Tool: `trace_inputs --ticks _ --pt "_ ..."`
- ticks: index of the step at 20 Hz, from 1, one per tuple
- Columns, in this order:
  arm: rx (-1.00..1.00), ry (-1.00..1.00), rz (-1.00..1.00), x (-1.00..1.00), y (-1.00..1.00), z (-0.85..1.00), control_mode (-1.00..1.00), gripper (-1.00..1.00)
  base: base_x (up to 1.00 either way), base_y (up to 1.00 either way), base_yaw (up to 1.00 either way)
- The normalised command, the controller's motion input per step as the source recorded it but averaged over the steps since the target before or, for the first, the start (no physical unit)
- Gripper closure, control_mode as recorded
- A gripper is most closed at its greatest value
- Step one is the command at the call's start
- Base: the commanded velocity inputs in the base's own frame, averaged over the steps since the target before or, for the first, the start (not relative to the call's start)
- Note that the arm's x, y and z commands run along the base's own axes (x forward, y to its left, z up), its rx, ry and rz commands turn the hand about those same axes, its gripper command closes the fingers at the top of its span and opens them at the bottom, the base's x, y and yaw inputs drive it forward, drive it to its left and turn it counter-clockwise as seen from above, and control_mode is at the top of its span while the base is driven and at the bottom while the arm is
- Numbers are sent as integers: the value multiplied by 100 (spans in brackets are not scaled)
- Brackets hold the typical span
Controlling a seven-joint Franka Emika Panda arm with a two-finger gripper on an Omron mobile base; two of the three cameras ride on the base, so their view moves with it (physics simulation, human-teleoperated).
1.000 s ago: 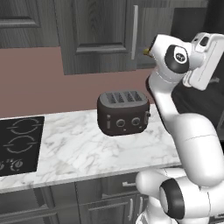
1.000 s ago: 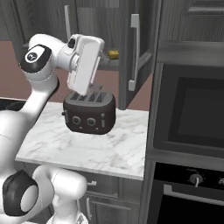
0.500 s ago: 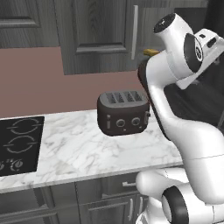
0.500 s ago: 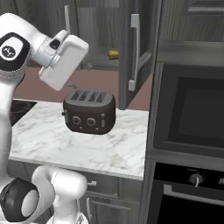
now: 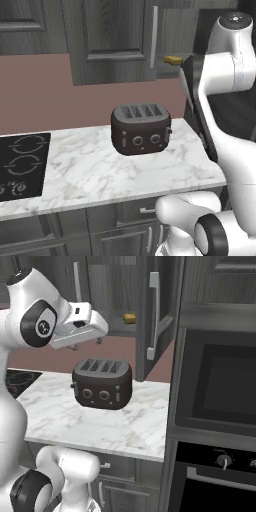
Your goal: Open the cabinet. Pick the sponge and place it next to the sink. Then close the cabinet.
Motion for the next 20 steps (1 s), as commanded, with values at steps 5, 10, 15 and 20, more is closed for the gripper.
trace_inputs --ticks 5,10,15,20 --pt "34 -31 19 67 0 0 -100 -100 0 0 0" --pt "7 -9 13 33 2 27 -100 -100 0 0 0" --pt "-1 0 17 14 1 41 -100 -100 0 0 0" --pt "-4 13 4 26 -1 25 -100 -100 0 0 0"
